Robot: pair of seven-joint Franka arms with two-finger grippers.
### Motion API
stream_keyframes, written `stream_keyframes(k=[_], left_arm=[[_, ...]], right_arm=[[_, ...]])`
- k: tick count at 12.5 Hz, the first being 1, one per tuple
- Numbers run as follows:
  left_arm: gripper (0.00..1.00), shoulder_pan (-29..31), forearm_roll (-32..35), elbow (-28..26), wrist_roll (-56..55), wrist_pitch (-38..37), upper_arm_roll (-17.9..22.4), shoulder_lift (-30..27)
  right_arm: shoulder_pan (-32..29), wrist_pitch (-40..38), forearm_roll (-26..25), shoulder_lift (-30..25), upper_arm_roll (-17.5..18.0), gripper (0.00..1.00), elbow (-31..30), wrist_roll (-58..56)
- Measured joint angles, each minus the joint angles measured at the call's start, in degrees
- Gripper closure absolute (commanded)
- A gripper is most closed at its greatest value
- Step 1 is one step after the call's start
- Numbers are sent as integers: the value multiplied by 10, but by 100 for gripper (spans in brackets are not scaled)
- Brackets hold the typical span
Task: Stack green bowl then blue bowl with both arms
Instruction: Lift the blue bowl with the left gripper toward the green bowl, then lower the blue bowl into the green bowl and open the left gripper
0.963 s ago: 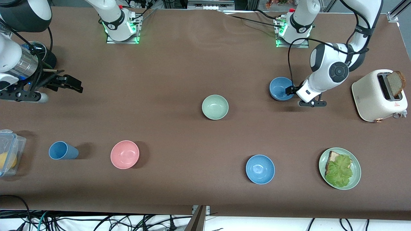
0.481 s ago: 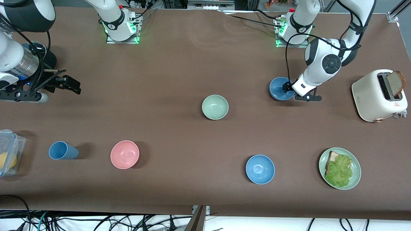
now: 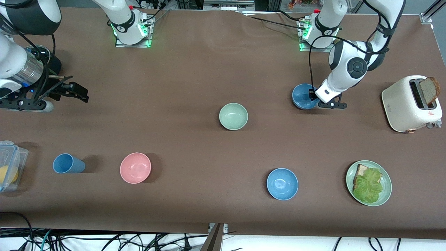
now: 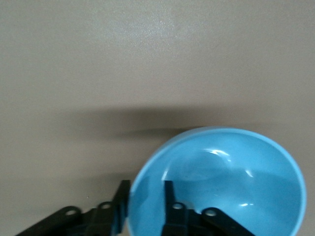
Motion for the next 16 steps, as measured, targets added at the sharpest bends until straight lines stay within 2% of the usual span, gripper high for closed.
stream_keyframes(k=[3,5,9,12,16], left_arm=[[100,-1,0,9,0,0,0,-7],[100,-2,0,43,0,-33,-1,-11],[100,-27,-76,200,-15,-166,-30,-7],[100,-95,-92,300,-135,-192,-39,39],[100,-189,-92,403,-289,-191,-42,143]], right_arm=[[0,0,0,0,0,0,0,0],[0,0,0,0,0,0,0,0],[0,0,0,0,1,0,0,0],[0,0,0,0,1,0,0,0],[0,0,0,0,2,0,0,0]])
